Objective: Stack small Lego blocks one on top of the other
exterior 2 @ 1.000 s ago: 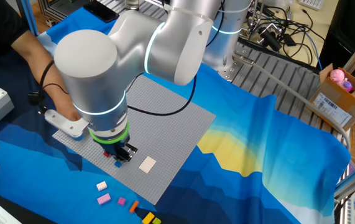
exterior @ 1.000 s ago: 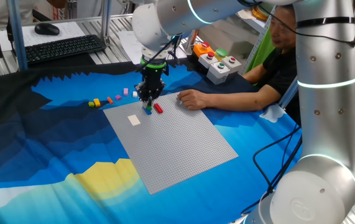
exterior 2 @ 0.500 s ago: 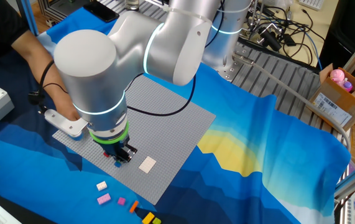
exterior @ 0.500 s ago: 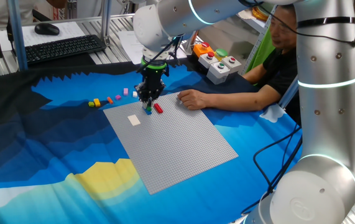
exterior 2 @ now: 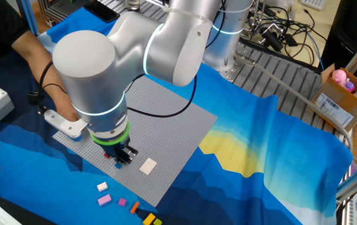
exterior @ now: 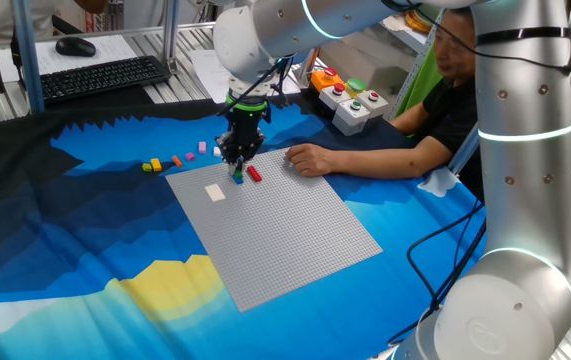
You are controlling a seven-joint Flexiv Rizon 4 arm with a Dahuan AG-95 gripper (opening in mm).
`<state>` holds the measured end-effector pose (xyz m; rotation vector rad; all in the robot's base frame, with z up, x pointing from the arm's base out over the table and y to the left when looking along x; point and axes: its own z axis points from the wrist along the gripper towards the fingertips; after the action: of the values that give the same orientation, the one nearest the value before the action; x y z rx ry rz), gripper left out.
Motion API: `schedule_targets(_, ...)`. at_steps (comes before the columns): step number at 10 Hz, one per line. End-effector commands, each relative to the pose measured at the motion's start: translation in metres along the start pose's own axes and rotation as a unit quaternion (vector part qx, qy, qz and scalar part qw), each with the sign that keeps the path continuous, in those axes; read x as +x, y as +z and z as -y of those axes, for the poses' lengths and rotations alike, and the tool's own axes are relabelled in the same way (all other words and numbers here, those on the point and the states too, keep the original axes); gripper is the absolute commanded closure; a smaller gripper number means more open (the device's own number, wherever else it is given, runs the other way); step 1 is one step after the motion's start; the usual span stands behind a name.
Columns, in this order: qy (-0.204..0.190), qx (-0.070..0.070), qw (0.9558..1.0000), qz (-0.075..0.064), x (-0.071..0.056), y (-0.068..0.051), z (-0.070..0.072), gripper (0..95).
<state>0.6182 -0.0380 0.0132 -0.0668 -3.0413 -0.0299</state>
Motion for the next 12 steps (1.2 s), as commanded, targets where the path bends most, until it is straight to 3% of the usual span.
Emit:
schedule_targets(1,0.001,0.001,1.0,0.0,0.0002,0.0004,-0.0005,95.0)
schedule_targets(6,0.002,0.004,1.0,0.0,0.0005,-0.0009,-0.0004,95.0)
schedule_targets(7,0.003,0.003,1.0,-0.001,0.0007,-0.0013,-0.0004,76.0)
schedule_targets(12,0.005,0.003,1.0,-0.001,0.0008,-0.0002,-0.0012,76.0)
